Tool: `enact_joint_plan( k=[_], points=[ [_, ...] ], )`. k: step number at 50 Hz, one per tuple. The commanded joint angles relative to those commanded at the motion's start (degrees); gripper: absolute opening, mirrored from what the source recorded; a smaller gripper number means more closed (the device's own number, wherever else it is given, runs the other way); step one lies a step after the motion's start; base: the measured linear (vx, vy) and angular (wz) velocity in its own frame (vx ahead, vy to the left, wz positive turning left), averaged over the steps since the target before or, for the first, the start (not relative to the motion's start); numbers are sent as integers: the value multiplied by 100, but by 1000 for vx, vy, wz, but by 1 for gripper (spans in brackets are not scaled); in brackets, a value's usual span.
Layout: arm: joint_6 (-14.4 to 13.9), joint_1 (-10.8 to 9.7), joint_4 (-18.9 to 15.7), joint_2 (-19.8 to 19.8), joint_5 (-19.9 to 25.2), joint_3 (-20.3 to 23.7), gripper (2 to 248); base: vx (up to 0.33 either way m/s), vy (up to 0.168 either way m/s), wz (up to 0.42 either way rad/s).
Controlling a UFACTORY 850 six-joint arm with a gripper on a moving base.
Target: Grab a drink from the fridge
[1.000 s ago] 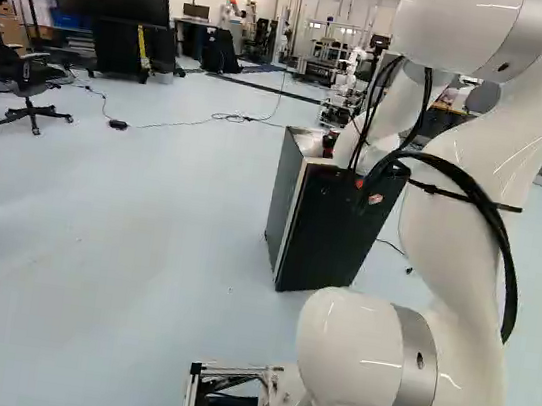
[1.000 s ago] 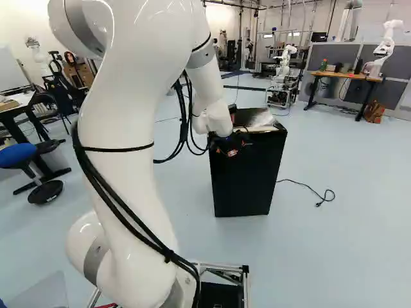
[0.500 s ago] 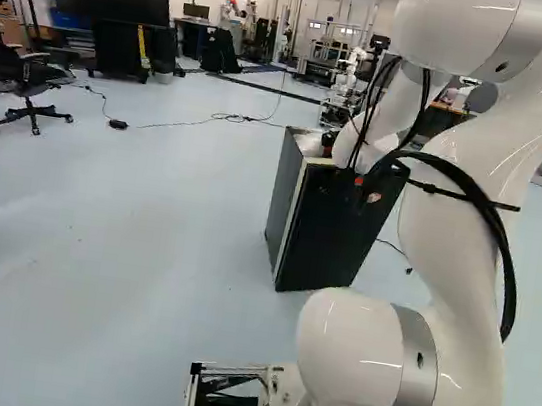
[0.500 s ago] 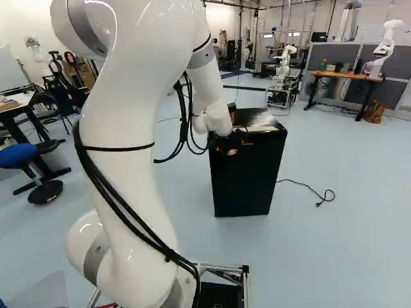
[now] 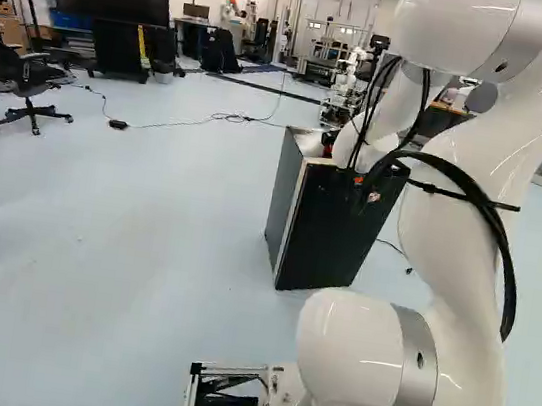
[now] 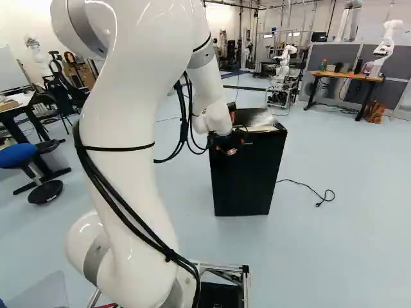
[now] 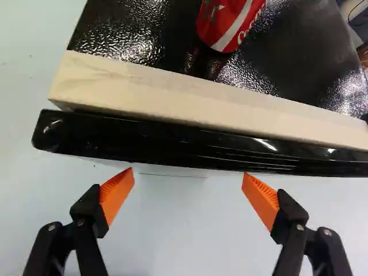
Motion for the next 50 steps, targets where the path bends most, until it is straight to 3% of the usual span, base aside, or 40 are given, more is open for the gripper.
enact_joint_plan(
  k=[27, 50],
  points=[
    [0, -29, 0, 335, 29, 428, 247, 0, 0, 0],
    [0, -59, 29, 820, 657, 1024, 247, 0, 0, 0]
  ],
)
